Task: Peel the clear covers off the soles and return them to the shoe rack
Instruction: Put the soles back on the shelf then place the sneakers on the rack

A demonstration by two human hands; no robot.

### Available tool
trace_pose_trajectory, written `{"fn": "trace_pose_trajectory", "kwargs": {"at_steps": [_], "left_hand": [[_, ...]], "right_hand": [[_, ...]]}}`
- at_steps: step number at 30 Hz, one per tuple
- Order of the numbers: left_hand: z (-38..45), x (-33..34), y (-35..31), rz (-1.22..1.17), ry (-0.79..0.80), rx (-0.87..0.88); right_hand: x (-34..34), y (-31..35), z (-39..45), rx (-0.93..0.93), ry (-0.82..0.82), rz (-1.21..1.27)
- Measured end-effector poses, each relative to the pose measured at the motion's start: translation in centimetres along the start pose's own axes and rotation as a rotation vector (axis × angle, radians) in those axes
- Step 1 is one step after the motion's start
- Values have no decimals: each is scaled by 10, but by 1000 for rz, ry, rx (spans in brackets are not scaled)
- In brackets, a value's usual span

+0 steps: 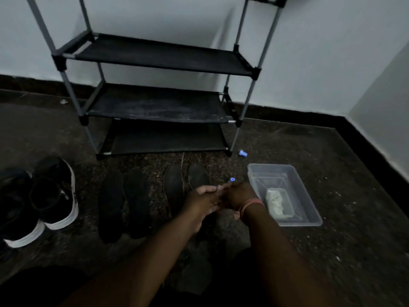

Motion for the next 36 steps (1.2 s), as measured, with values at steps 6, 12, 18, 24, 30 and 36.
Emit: {"fn": "trace_pose_trajectory", "kwargs": {"at_steps": [6, 12, 18, 24, 30, 36], "left_hand": [[9, 60, 11, 73, 58, -30], [25, 117, 47, 36, 66, -174], [40, 142, 73, -34, 59, -266], [45, 140, 75, 8, 85, -282], [36, 124, 72, 25, 41, -310], [15, 96, 53, 5, -14, -262]], "right_hand": [[-75, -27, -4, 13, -199, 56], [-165, -108, 14, 21, -543, 232], [-169, -127, 18, 4, -574, 279], [-164, -131, 31, 47, -644, 150], [-161, -98, 0, 81, -675, -165], [-96, -44, -1, -102, -345, -405]]}}
Point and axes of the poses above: each hand's wrist, its own z-axis towards the middle knuckle, its own x-axis out of the palm, y = z × x, the point moved 7 cm from there along z, towards the middle knuckle, and after that the axes turned 4 degrees about z, right-handed, at the moved point
